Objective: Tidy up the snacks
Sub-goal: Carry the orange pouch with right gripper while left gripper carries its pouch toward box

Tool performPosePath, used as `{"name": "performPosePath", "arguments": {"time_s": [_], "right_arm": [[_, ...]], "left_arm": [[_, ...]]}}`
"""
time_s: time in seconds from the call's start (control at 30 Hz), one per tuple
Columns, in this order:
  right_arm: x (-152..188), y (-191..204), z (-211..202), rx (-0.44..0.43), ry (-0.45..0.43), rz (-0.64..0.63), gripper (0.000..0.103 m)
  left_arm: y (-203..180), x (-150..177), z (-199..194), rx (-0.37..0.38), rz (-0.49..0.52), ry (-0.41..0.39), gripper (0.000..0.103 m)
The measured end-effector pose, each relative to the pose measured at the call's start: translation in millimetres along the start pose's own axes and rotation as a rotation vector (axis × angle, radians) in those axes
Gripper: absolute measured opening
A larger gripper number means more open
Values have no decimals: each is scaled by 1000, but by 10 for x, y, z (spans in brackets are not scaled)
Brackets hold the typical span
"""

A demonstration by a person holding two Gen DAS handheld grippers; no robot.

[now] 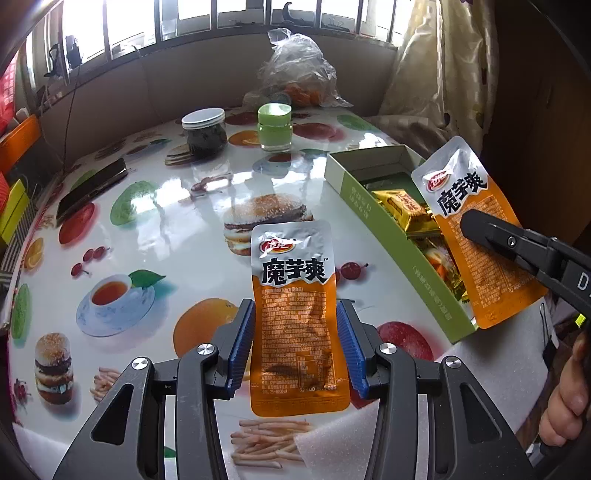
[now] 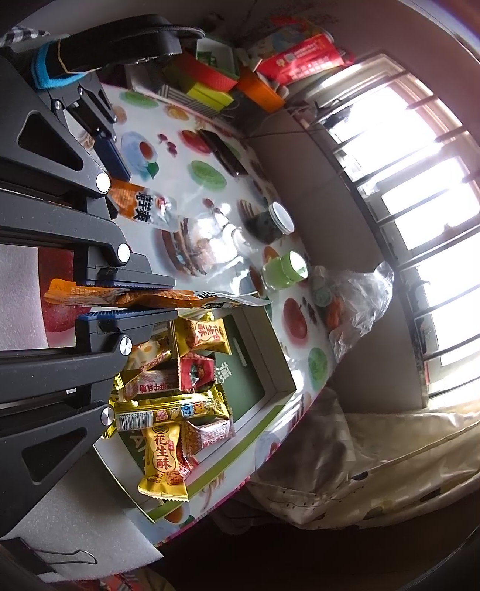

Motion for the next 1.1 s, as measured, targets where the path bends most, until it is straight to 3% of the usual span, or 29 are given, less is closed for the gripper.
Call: {"name": "performPosePath", "arguments": {"time_s": [0.4,1.1], "right_arm": [[-83,6,-58,3,-17,-1,9],[-147,-513,-119,72,-17,58,9]], "left_arm": [[-36,-152,-80,23,0,-35,46],[-438,-567,80,108,20,-57,46]]}}
Point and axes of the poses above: each gripper's, at about its wrist camera, not at the fingertips, and z roughly the way its jaws point, y to its left, x to its underside, the point moved 10 cm from there along z, roughly the way its jaws point, and after that the axes turned 8 degrees about -y, right-handed, at the moved point
